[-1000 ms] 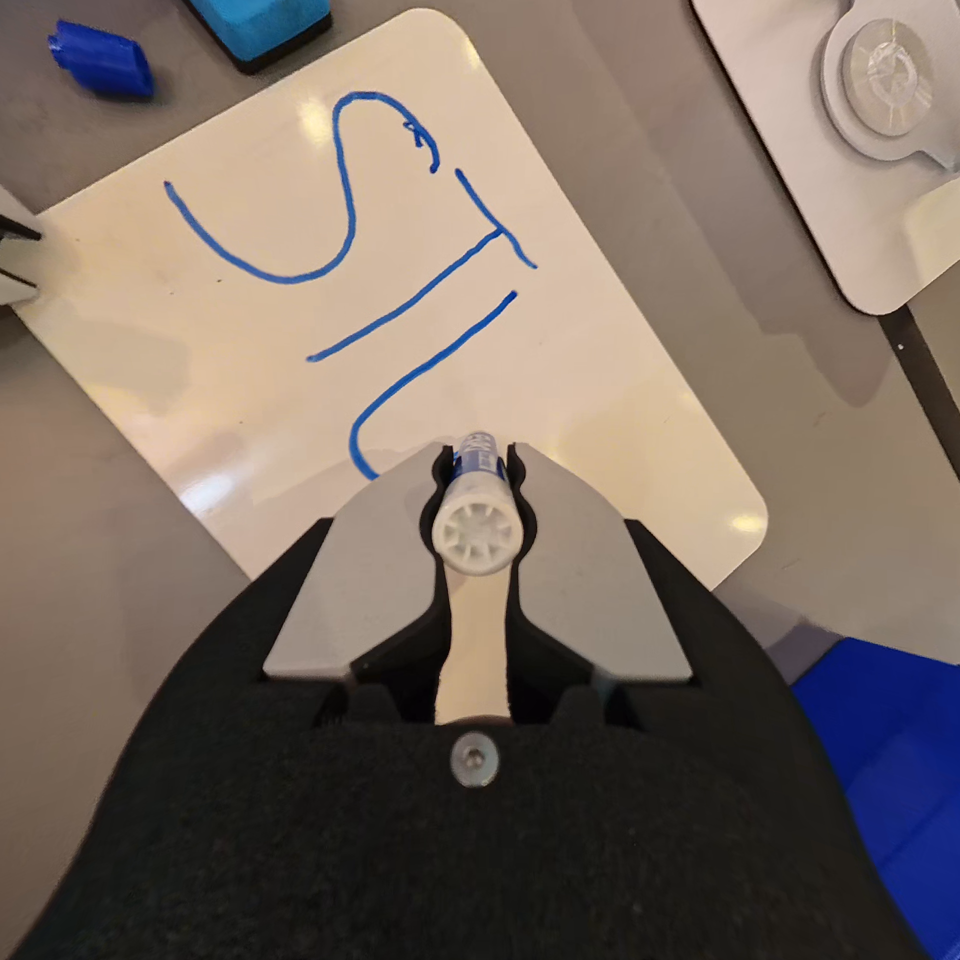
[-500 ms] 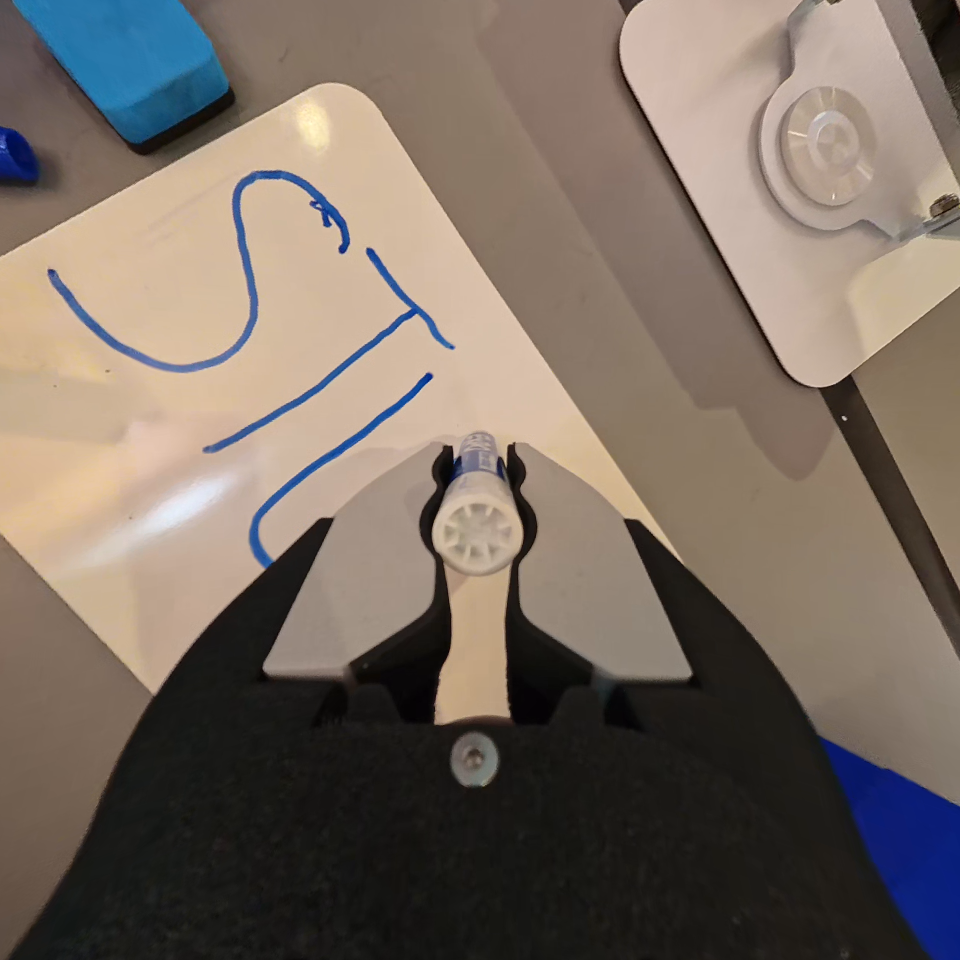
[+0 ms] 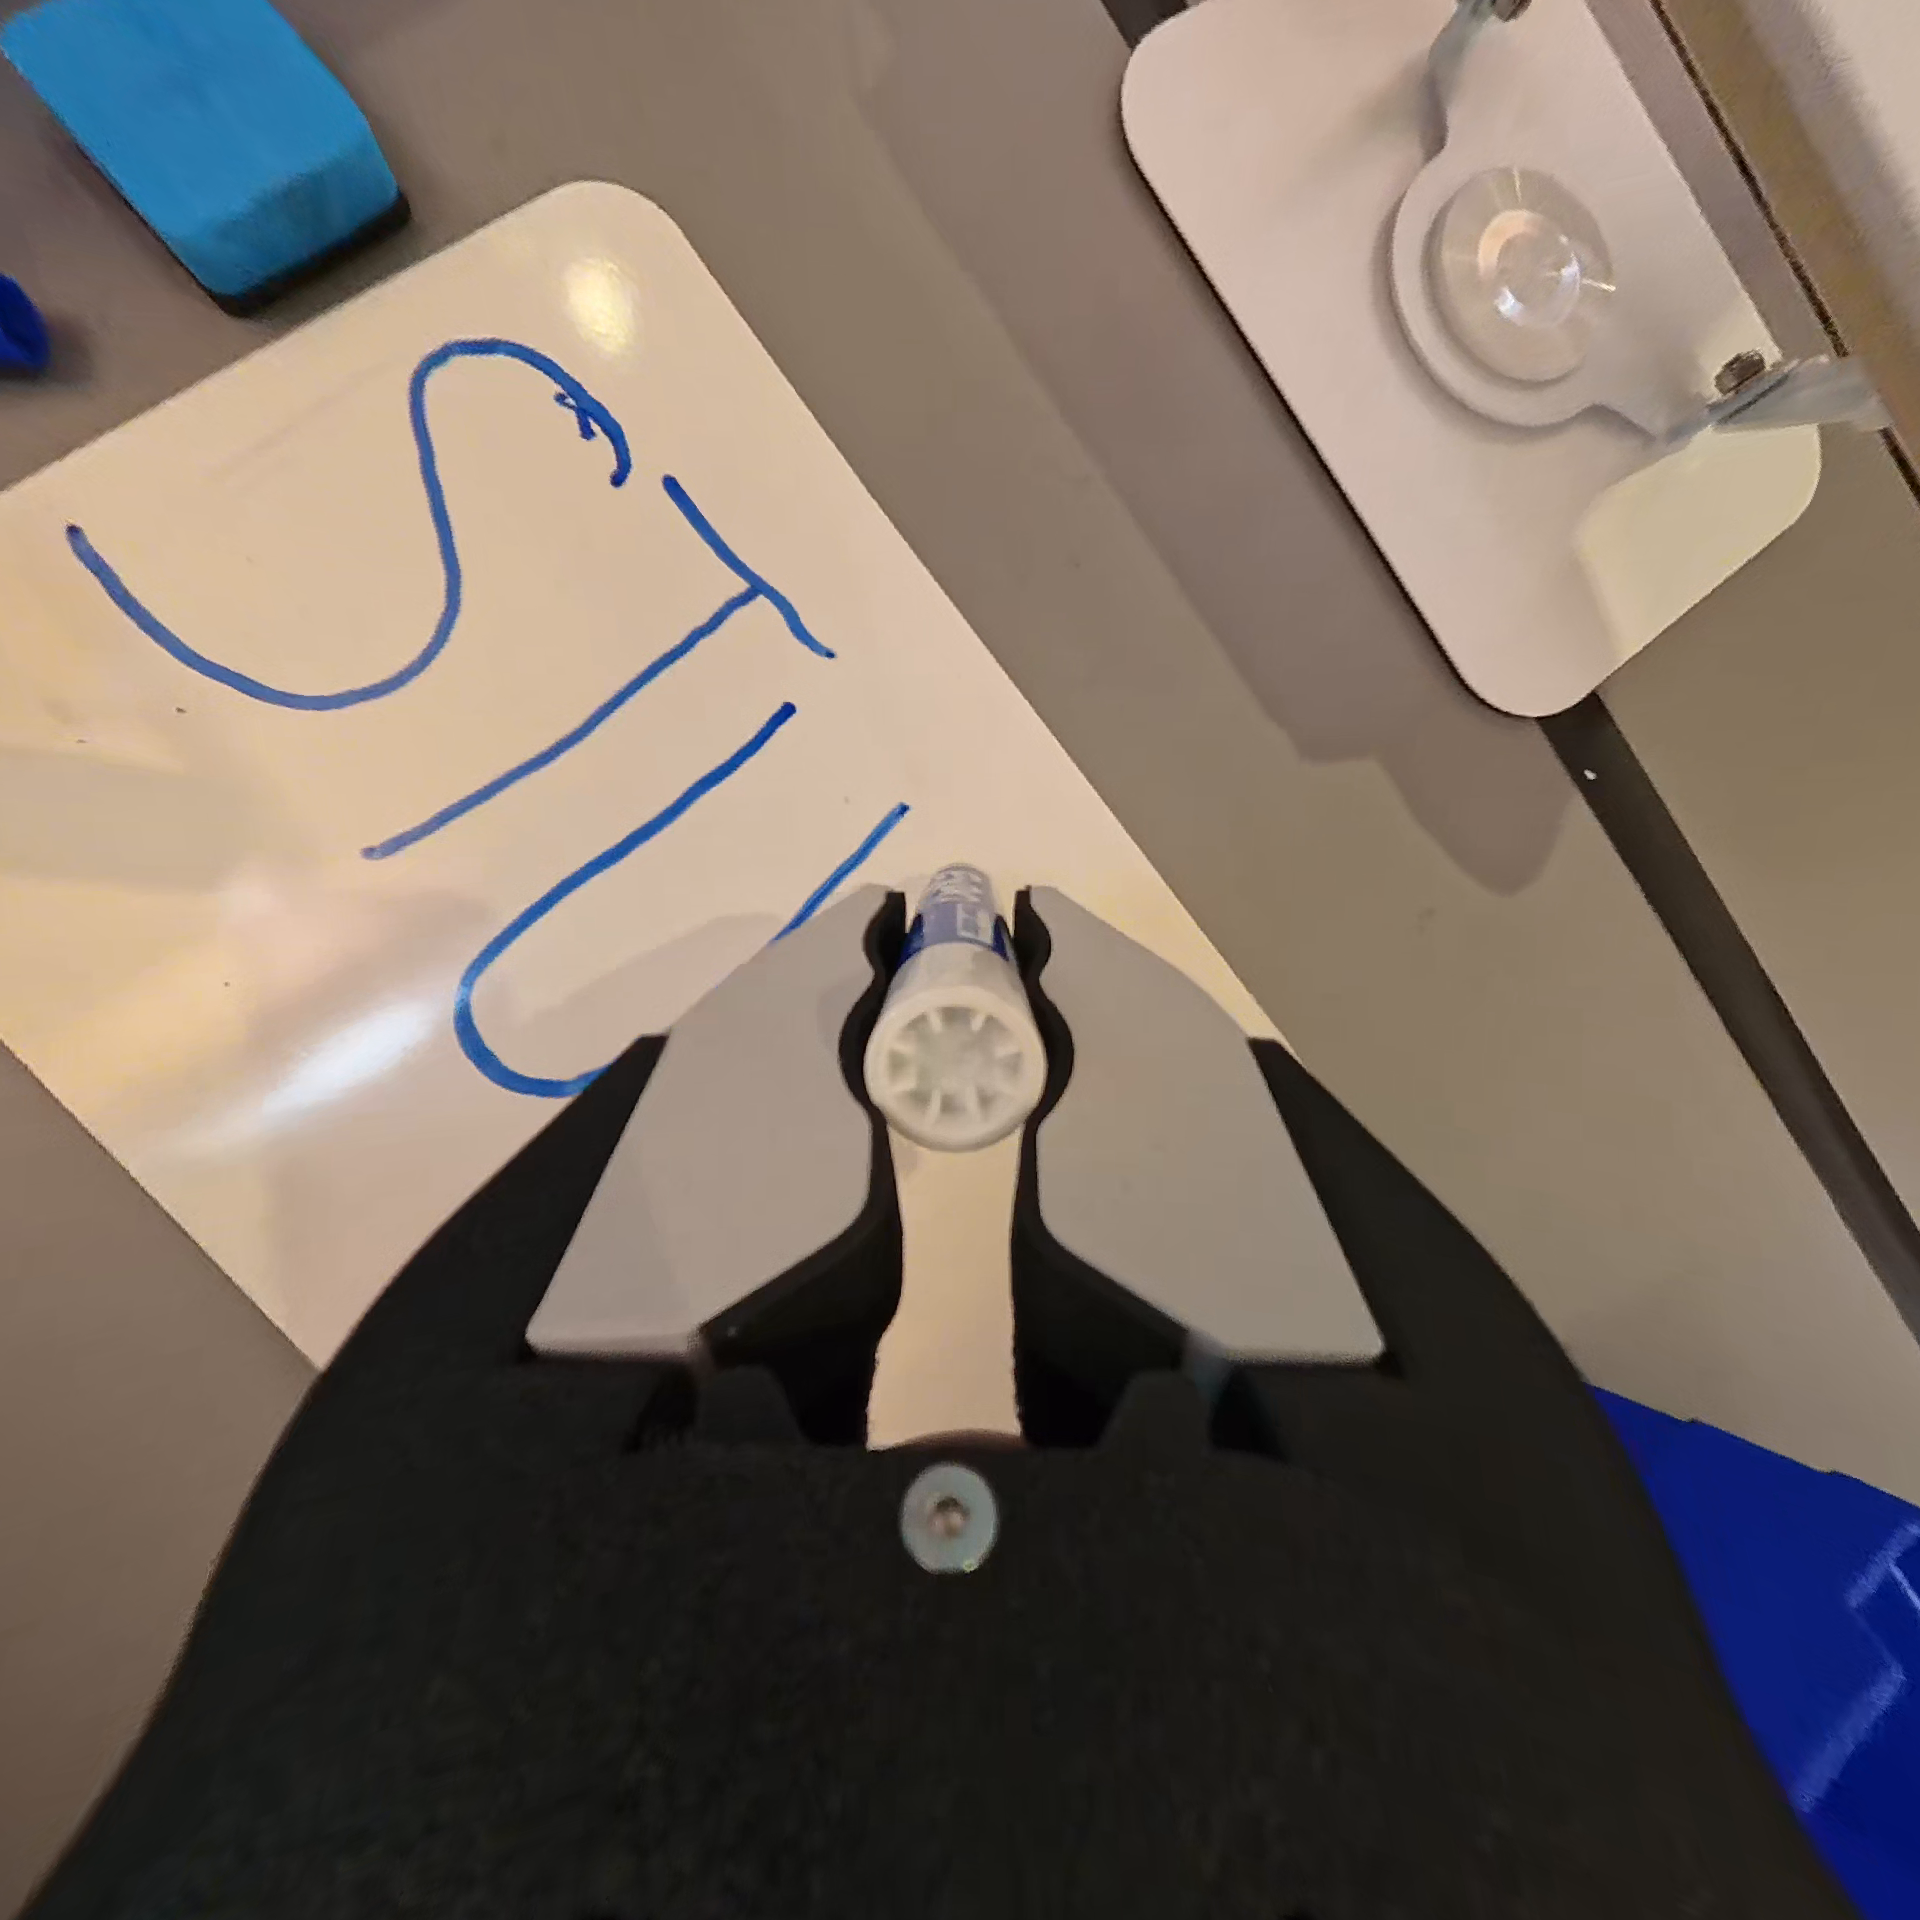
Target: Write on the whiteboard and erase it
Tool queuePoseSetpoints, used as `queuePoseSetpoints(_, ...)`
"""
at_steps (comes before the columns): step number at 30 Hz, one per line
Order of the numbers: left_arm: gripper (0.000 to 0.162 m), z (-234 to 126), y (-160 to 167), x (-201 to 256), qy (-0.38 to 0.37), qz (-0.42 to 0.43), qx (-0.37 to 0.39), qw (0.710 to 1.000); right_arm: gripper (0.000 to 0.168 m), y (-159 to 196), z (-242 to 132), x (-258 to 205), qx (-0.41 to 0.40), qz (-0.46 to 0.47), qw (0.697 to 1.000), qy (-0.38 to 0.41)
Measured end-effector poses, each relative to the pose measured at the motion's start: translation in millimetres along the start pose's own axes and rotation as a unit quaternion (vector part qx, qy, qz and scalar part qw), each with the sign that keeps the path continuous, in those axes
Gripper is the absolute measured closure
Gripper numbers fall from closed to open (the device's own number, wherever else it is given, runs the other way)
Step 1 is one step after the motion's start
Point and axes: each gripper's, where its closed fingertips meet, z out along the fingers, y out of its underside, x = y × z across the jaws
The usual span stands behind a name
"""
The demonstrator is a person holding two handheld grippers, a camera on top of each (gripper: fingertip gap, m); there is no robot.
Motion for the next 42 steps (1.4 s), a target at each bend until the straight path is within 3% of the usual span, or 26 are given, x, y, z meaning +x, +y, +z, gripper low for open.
queuePoseSetpoints(15, 0.143, 1, -1, 0, 0.004, 0.0, 0.002, 1.0, 0.148, 1, 16, -5, -0.019, -0.01, 1.0, 0.0)
queuePoseSetpoints(42, 0.143, 1, -1, 0, -0.003, 0.0, -0.001, 1.0, 0.148, 61, -39, -60, -0.013, 0.019, 1.0, -0.004)
